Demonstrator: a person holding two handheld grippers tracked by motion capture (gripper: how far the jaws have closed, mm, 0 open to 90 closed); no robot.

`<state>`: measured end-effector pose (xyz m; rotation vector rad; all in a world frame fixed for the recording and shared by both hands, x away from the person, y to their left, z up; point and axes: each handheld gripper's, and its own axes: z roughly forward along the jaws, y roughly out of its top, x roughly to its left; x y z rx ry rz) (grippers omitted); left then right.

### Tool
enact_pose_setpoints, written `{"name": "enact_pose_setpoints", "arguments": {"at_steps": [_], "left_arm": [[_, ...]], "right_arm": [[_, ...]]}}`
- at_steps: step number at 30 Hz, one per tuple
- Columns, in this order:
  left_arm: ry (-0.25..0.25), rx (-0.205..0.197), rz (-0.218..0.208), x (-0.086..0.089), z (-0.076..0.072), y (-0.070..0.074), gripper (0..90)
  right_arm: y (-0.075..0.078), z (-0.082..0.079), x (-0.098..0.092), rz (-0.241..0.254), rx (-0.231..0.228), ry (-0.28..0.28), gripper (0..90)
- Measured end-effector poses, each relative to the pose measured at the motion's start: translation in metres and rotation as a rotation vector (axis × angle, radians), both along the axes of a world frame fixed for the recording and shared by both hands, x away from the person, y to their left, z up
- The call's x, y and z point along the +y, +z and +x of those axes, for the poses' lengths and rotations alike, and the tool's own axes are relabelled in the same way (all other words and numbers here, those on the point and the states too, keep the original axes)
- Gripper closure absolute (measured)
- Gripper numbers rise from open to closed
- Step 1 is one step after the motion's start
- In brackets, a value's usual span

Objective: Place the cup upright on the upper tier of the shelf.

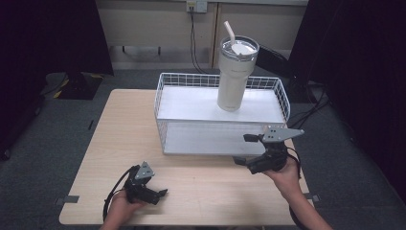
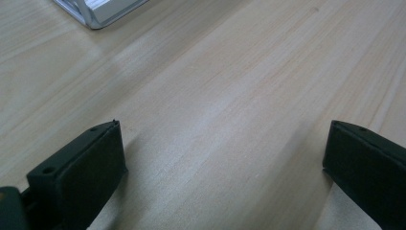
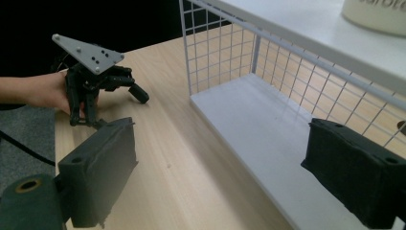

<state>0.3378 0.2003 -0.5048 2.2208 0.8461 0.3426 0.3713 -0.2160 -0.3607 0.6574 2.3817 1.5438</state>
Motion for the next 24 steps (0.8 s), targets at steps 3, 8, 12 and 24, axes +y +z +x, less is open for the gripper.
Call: {"name": "enact_pose_setpoints", "arguments": {"at_steps": [3, 8, 12, 24], "left_arm": [[0.000, 0.000, 0.000, 0.000, 0.000, 0.000, 0.1], [0.000, 0.000, 0.000, 0.000, 0.000, 0.000, 0.1], [0.000, 0.000, 0.000, 0.000, 0.000, 0.000, 0.1], [0.001, 0.000, 0.000, 0.000, 0.000, 0.000, 0.1]], "right_arm": [[-0.007, -0.002, 0.000, -0.002, 0.006, 0.004, 9.5], [-0.017, -0.005, 0.000, -0.008, 0.012, 0.014, 9.5], [-0.023, -0.007, 0.001, -0.014, 0.011, 0.025, 9.4], [-0.052, -0.010, 0.001, -0.041, 0.046, 0.031, 9.4]]}}
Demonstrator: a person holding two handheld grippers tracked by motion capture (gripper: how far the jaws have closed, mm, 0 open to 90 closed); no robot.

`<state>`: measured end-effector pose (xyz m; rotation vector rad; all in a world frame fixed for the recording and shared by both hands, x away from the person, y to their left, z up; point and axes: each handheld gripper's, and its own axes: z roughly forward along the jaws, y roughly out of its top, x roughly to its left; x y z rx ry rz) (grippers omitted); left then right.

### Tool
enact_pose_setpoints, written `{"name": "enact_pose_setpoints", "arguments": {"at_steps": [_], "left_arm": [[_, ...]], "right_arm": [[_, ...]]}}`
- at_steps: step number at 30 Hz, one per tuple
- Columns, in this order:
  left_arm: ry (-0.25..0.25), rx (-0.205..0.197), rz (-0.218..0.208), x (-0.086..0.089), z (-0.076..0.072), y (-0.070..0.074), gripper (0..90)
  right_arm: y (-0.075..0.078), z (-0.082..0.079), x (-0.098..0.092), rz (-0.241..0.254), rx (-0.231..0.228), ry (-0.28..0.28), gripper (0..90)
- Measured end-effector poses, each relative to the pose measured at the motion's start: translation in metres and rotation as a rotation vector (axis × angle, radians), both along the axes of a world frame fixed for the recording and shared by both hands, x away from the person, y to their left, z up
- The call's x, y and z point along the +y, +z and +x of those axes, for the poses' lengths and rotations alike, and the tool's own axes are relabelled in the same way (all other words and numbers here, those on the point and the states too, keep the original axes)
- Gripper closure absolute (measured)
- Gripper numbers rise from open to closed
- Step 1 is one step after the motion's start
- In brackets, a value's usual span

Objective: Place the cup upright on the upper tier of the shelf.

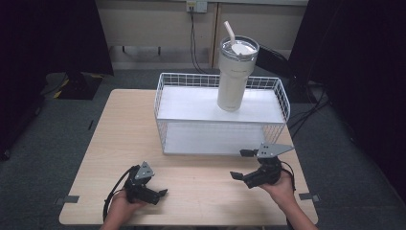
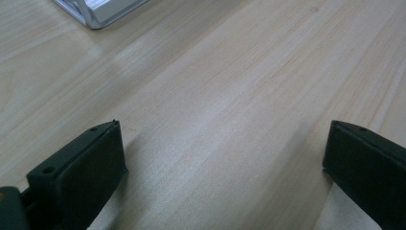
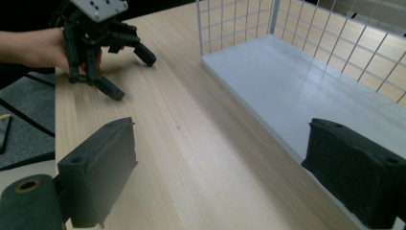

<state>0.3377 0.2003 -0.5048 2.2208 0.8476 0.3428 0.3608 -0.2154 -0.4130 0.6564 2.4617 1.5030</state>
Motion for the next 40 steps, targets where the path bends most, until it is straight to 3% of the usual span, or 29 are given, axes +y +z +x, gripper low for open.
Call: {"name": "enact_pose_setpoints", "arguments": {"at_steps": [21, 28, 40], "left_arm": [[-0.001, 0.000, 0.000, 0.000, 0.000, 0.000, 0.1], [0.000, 0.000, 0.000, 0.000, 0.000, 0.000, 0.1], [0.000, 0.000, 0.000, 0.000, 0.000, 0.000, 0.1]], "right_arm": [[-0.049, -0.003, -0.002, -0.056, 0.055, -0.018, 9.4], [-0.067, -0.006, -0.001, -0.112, 0.057, -0.028, 9.4], [-0.078, -0.009, 0.003, -0.199, 0.060, -0.014, 9.3]]}}
